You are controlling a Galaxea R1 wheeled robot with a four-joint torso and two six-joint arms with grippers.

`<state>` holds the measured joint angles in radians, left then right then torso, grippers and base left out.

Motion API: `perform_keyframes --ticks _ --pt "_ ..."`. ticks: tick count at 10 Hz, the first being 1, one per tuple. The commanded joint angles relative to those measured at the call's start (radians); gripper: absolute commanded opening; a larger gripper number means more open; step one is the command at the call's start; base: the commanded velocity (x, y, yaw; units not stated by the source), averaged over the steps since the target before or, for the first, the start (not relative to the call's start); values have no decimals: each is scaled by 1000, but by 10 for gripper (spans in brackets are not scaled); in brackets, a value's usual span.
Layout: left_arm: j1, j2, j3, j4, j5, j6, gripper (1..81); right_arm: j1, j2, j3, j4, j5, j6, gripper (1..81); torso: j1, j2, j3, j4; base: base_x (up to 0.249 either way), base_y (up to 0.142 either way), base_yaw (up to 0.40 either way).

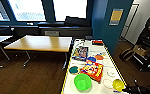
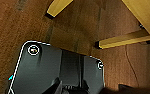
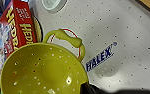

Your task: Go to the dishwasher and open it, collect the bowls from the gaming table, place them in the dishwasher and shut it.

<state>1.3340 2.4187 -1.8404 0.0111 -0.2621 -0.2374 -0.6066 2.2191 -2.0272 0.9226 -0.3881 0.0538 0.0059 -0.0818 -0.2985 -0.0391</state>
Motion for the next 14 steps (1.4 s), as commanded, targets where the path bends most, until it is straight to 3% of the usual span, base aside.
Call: perform_keyframes --ticks 1,4,9,12,14 --pt "-48 -30 16 9 38 0 811 130 -158 98 18 -61 3 10 0 0 0 0 0 0 0" --pt "-74 -68 65 9 30 0 811 89 -256 191 9 -63 -3 10 0 0 0 0 0 0 0" --pt "-181 -139 219 10 43 -2 811 -13 -371 343 7 -43 -101 10 0 0 0 0 0 0 0" --pt "-244 -229 321 6 64 -3 811 -32 -386 360 9 -37 -115 10 0 0 0 0 0 0 0" --pt "-275 -286 386 7 70 -5 811 -100 -375 358 7 -6 -157 10 0 0 0 0 0 0 0"
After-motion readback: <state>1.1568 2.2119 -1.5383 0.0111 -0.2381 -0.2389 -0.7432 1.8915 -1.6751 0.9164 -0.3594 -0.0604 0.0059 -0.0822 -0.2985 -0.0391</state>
